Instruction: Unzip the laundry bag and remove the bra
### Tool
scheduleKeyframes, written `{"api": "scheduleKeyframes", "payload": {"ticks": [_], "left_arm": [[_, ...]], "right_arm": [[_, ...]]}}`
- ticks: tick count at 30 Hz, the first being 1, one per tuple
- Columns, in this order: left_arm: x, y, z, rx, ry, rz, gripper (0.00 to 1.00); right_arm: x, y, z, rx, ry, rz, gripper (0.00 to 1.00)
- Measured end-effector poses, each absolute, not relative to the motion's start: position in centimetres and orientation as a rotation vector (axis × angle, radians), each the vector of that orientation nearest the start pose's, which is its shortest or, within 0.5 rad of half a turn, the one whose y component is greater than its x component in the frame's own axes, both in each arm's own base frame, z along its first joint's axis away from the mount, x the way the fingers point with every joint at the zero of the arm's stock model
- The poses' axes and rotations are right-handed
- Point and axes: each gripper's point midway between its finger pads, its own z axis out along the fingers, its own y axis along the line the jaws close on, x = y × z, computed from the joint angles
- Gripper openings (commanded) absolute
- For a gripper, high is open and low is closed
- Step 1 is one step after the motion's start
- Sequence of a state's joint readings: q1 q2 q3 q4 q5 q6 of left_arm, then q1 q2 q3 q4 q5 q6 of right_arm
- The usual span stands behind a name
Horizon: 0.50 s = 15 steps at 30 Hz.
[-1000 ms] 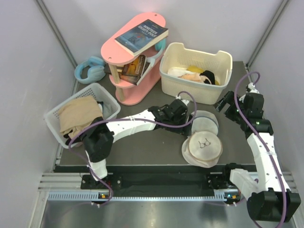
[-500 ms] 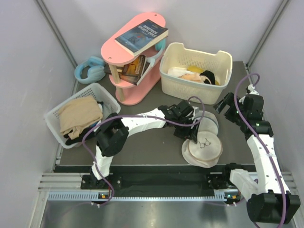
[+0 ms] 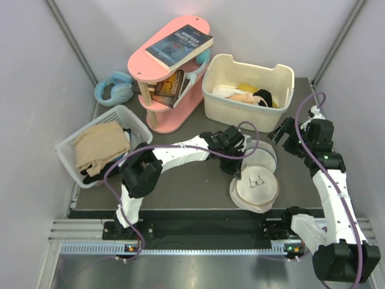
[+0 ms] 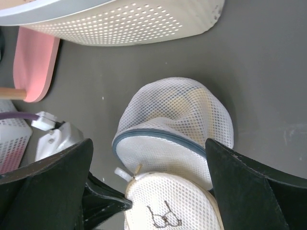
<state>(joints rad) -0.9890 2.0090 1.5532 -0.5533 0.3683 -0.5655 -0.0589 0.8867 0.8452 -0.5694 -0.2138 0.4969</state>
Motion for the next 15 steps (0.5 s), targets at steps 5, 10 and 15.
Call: {"api": "scheduleKeyframes", "payload": {"ticks": [5, 10, 15], "left_arm": [[20.2, -41.3, 10.7, 0.732, 2.681, -0.85, 0.0], [22.3, -36.7, 14.4, 0.616, 2.587, -0.7, 0.0], [25.8, -29.3, 15.3, 0.255, 2.584, -0.533, 0.0]], "right_arm": [[28.1, 5.2, 20.0, 0.432, 2.167, 0.552, 1.0], [28.6, 7.0, 20.0, 0.355, 2.177, 0.623, 0.99], [28.9, 10.2, 19.9, 0.246, 2.2, 0.695, 0.99]]}}
